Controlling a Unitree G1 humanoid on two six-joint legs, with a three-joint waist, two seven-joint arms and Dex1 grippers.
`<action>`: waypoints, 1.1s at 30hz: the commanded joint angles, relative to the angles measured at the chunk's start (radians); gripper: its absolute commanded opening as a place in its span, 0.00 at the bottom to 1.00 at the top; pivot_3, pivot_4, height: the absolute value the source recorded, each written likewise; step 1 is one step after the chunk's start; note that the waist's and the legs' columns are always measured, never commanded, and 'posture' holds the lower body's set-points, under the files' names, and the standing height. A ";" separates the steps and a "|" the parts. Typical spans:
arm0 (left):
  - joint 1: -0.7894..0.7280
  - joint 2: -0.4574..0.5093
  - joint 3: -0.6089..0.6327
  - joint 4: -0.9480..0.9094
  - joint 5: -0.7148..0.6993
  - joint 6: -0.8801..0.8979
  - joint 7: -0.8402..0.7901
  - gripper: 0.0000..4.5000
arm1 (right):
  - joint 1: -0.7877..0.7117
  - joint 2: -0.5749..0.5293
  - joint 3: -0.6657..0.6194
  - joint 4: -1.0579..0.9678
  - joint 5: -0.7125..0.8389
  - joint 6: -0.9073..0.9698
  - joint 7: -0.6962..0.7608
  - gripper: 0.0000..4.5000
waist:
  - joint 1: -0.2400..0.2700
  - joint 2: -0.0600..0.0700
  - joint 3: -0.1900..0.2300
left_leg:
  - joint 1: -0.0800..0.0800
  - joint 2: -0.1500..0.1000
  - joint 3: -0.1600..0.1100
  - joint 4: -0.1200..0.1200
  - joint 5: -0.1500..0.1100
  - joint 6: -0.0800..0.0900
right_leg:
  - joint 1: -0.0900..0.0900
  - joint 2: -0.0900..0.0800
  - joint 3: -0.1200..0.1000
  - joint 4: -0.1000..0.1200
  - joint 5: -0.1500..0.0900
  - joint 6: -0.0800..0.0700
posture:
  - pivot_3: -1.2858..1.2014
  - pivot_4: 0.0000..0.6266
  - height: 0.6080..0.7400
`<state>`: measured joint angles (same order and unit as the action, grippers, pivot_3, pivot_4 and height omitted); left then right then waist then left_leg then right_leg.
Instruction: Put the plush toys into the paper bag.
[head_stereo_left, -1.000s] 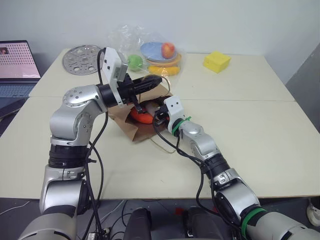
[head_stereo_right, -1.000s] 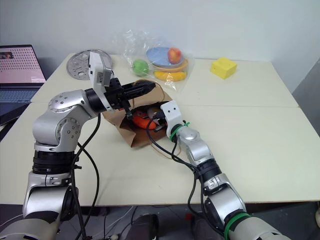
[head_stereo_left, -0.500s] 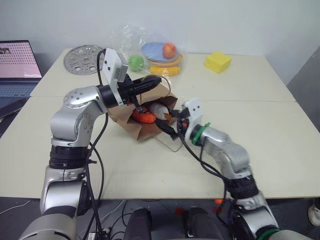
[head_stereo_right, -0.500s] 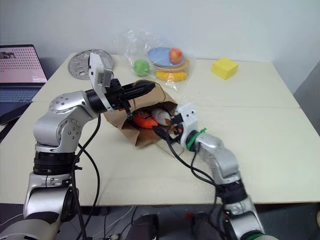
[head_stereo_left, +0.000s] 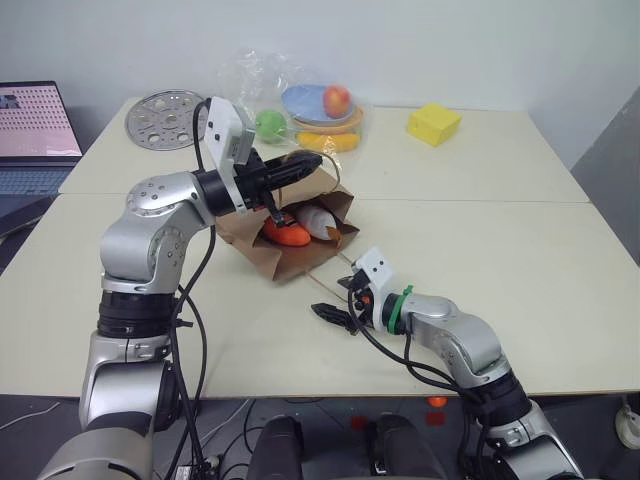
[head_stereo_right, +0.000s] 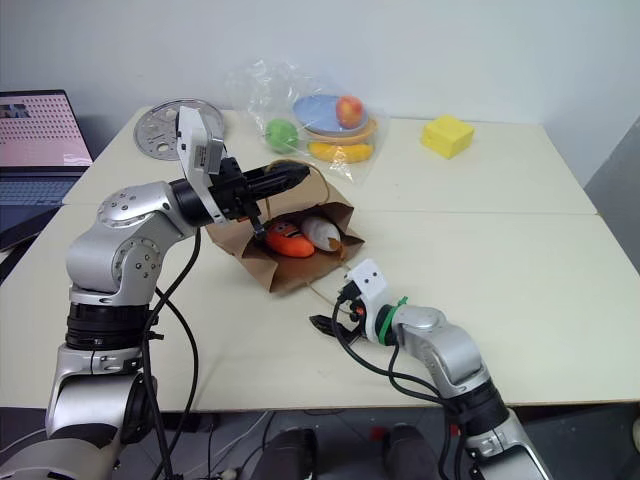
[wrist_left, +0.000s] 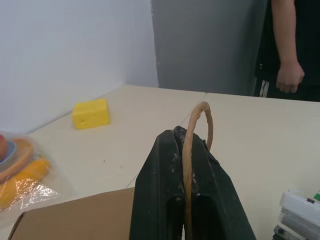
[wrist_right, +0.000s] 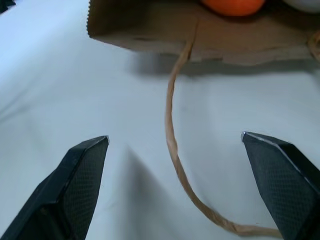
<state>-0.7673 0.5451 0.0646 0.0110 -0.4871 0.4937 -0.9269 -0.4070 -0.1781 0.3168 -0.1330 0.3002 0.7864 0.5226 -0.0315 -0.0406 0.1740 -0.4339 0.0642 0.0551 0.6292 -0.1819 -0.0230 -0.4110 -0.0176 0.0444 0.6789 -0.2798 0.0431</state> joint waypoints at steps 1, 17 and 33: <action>-0.025 0.012 0.011 -0.019 -0.005 -0.007 -0.001 0.00 | -0.010 0.006 0.001 -0.018 0.001 -0.011 0.009 0.91 | 0.000 0.000 0.000 | 0.000 0.000 0.000 0.000 0.000 0.000 | 0.000 0.000 0.000 0.000 0.000 0.000 | 0.52 0.24 1.00; -0.034 -0.006 0.013 -0.010 -0.001 -0.023 0.018 0.00 | 0.002 -0.010 -0.074 -0.107 0.000 -0.062 -0.030 0.01 | 0.001 0.000 0.000 | 0.000 0.000 0.000 0.000 0.000 0.000 | 0.000 0.000 0.000 0.000 0.000 0.000 | 0.52 0.24 1.00; -0.378 -0.220 0.016 0.436 0.106 -0.304 0.114 0.00 | -0.126 -0.064 -0.130 -0.358 -0.161 -0.414 -0.111 0.01 | 0.000 0.000 0.000 | -0.001 0.000 -0.001 0.000 0.000 0.000 | 0.000 0.000 -0.001 0.000 0.000 0.001 | 0.52 0.24 1.00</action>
<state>-1.1001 0.3252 0.0554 0.4375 -0.3797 0.2285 -0.8170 -0.5056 -0.2463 0.1996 -0.4351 0.1574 0.4233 0.4280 -0.0310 -0.0409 0.1740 -0.4346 0.0644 0.0542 0.6289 -0.1820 -0.0230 -0.4116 -0.0164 0.0436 0.6788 -0.2798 0.0442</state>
